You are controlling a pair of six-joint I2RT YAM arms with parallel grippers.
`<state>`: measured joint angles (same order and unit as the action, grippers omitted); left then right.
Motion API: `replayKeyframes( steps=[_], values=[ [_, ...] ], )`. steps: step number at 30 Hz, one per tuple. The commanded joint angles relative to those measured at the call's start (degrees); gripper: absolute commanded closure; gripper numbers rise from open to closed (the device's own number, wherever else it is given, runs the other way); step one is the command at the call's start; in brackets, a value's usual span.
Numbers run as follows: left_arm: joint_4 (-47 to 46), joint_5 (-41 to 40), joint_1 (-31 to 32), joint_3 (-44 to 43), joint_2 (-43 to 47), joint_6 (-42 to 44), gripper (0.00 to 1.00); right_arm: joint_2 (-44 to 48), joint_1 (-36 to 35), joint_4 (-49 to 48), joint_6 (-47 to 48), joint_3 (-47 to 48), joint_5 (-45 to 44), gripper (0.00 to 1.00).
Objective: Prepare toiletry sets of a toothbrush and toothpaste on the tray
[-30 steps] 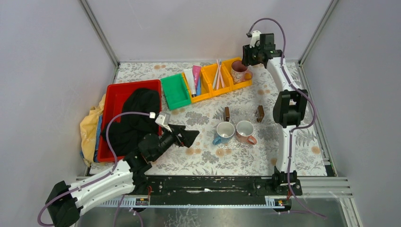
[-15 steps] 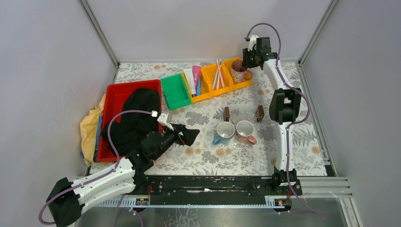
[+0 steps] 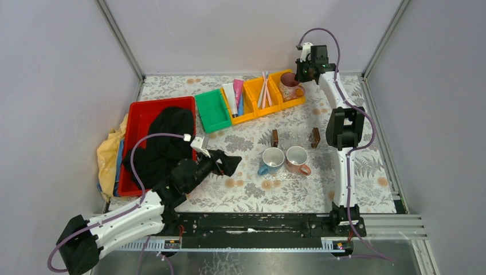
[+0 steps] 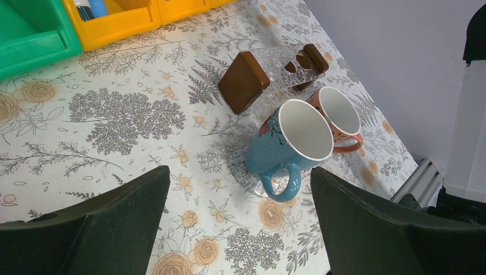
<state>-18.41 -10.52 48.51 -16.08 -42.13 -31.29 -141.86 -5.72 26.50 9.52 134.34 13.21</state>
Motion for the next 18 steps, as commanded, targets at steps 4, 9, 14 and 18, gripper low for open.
replayKeyframes(
  steps=[4, 9, 14, 18],
  values=[
    [-1.08, -0.43, -0.52, -2.60, 0.55, 1.23, 0.00, 7.77, 0.18, -4.92, 1.81, 1.68, 1.65, 1.00],
    [-1.48, -0.07, -0.55, -2.66, 0.56, 0.99, 0.00, 12.18, 0.26, -5.48, 1.00, 2.15, 2.91, 1.00],
    [-2.19, 0.67, -0.61, -2.64, 0.76, 0.58, 0.00, 16.04, 0.19, -5.04, 0.13, 1.38, 4.27, 1.00],
    [-2.54, 1.24, -0.61, -2.52, 1.47, 0.20, 0.00, 19.16, 0.18, -4.00, -1.00, -0.52, 6.24, 1.00]
  ],
)
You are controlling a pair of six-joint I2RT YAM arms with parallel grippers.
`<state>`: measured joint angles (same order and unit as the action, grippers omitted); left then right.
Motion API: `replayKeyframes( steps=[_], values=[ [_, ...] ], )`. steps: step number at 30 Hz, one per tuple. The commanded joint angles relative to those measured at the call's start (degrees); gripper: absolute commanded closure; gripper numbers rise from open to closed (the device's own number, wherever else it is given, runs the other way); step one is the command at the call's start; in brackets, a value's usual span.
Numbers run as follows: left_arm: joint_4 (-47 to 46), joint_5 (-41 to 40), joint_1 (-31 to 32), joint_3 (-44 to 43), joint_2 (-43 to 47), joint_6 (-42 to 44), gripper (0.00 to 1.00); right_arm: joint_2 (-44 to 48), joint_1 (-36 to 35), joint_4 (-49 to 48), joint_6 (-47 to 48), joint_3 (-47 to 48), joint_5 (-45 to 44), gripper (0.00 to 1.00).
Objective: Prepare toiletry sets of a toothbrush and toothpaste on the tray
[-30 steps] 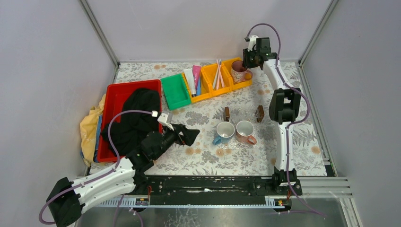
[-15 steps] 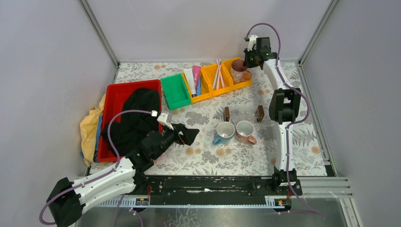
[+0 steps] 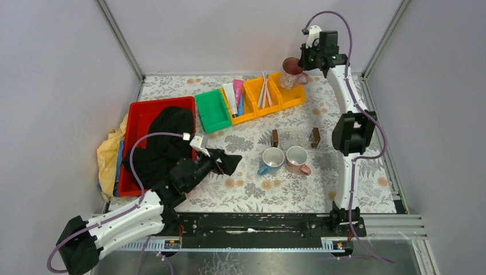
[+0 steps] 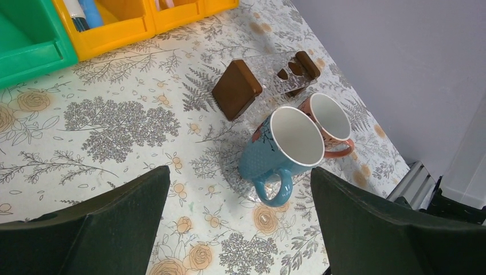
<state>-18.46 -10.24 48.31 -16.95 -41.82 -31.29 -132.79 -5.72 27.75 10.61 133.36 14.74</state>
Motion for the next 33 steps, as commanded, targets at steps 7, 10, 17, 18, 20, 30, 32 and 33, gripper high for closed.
replayKeyframes(
  steps=[7, 10, 17, 18, 20, 30, 32, 33],
  values=[
    [-7.08, 3.33, -0.48, 0.81, 3.97, -3.05, 0.00, 21.30, 0.39, -7.45, -6.07, -11.53, 8.83, 1.00],
    [-8.43, 4.64, -0.51, 1.53, 5.13, -4.46, 0.00, 26.46, 0.60, -8.17, -7.59, -17.50, 10.47, 1.00],
    [-9.03, 5.43, -0.66, 2.57, 7.24, -5.68, 0.00, 40.88, 2.14, -9.28, -10.12, -33.44, 12.61, 1.00],
    [-9.16, 5.60, -0.68, 2.73, 7.24, -5.79, 0.00, 42.82, 2.48, -9.08, -10.43, -35.42, 12.81, 1.00],
    [-9.52, 5.99, -0.68, 2.95, 7.30, -5.94, 0.00, 46.67, 3.27, -8.41, -10.90, -39.22, 13.12, 1.00],
    [-10.72, 7.13, -0.71, 3.58, 7.90, -6.06, 0.00, 65.75, 8.33, -2.58, -13.83, -56.87, 8.33, 1.00],
    [-10.60, 7.20, -0.75, 3.80, 8.30, -6.06, 0.00, 67.83, 9.04, 0.60, -14.19, -58.56, 8.37, 1.00],
    [-10.44, 7.17, -0.75, 3.89, 8.60, -5.99, 0.00, 68.86, 9.44, 1.83, -14.29, -59.72, 8.19, 1.00]
  ],
)
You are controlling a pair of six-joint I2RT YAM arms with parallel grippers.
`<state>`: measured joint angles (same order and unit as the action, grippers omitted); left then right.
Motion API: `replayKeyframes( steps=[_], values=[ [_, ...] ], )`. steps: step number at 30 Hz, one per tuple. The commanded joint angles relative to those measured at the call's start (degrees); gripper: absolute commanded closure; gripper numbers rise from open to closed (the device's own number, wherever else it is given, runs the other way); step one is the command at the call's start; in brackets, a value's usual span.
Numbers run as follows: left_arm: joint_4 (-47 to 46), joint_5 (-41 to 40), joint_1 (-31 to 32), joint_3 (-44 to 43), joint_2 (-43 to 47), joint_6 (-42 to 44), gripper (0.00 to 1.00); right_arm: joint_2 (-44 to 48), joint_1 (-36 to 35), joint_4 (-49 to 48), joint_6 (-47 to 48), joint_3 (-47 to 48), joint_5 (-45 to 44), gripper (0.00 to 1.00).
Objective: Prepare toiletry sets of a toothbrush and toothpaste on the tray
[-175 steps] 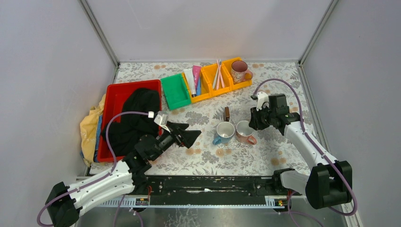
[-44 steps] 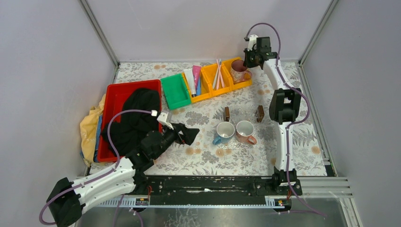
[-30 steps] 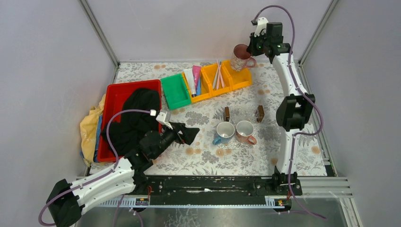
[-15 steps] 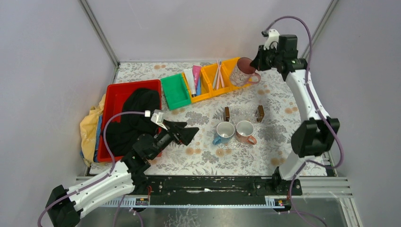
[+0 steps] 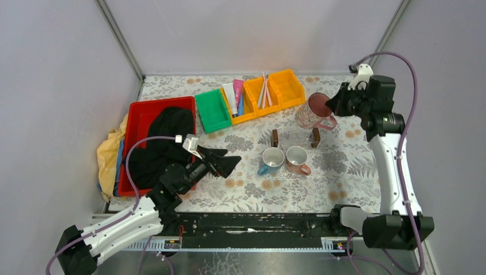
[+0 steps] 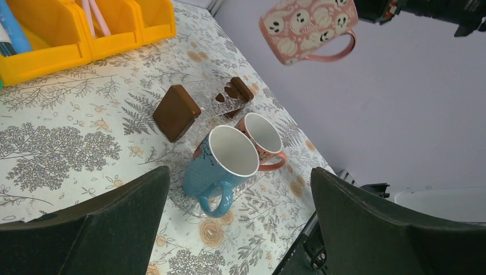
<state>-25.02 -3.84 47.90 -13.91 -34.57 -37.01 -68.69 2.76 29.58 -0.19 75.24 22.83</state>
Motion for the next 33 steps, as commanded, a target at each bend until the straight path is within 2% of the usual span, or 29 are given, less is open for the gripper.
replayKeyframes(
  steps=[1, 10, 19, 33],
  values=[
    [-3.64, 0.79, -0.31, 0.94, 1.72, -0.25, 0.00, 5.84, 1.39, 1.09, -3.47, -2.55, -0.42, 1.00],
    [-0.39, 0.20, -0.43, 1.61, 5.51, 0.05, 0.00, 12.41, 3.87, 4.44, -6.25, -10.62, -8.60, 1.00],
    [1.28, -0.46, -0.41, 1.70, 6.84, 0.33, 0.00, 14.17, 4.33, 4.76, -9.12, -16.12, -15.45, 1.00],
    [0.49, -0.56, -0.42, 1.01, 4.90, 1.18, 0.00, 13.62, 4.44, 4.31, -10.27, -21.13, -16.62, 1.00]
  ],
)
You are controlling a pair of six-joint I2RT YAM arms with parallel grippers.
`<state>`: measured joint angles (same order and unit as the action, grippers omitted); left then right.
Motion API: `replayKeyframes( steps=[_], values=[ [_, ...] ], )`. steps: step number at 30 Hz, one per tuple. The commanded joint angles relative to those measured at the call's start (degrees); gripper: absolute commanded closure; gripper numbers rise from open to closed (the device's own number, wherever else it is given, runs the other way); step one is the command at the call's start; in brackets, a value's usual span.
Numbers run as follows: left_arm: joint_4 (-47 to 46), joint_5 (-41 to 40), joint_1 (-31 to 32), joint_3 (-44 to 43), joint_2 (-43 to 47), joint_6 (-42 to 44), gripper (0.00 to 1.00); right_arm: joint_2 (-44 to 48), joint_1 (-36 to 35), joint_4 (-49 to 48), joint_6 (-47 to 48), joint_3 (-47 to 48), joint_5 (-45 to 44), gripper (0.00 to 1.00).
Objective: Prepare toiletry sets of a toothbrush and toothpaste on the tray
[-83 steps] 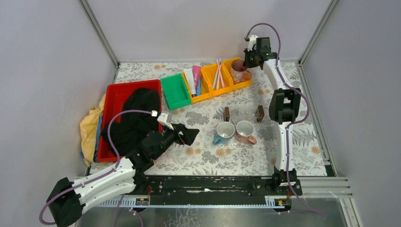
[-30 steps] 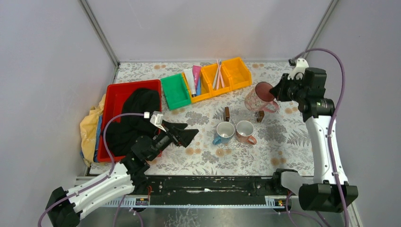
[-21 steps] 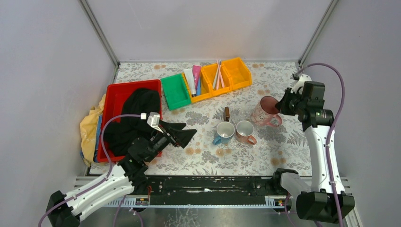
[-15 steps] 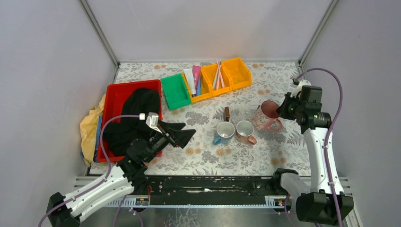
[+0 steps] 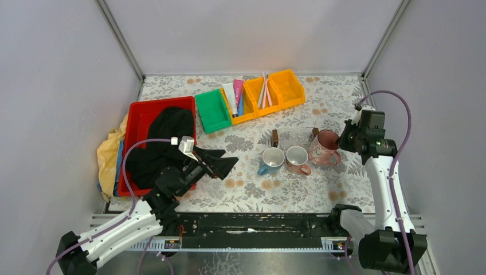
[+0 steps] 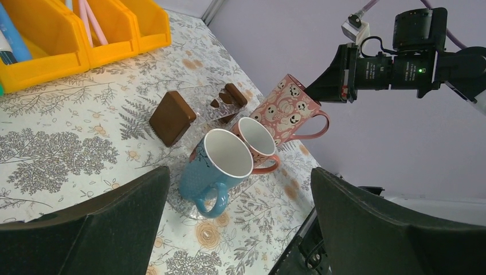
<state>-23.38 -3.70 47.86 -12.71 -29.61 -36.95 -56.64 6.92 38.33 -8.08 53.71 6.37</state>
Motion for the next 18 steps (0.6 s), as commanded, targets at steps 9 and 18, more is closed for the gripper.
replayKeyframes(
  steps=[9, 18],
  values=[
    [-1.26, -0.67, -0.34, 0.10, -0.17, 1.09, 0.00, 1.46, 0.46, -5.78, -2.45, -0.95, -1.85, 1.00],
    [-0.10, -1.05, -0.32, 0.68, 1.16, 0.96, 0.00, -0.58, 0.47, -7.87, -1.41, -3.17, -1.69, 1.00]
  ],
)
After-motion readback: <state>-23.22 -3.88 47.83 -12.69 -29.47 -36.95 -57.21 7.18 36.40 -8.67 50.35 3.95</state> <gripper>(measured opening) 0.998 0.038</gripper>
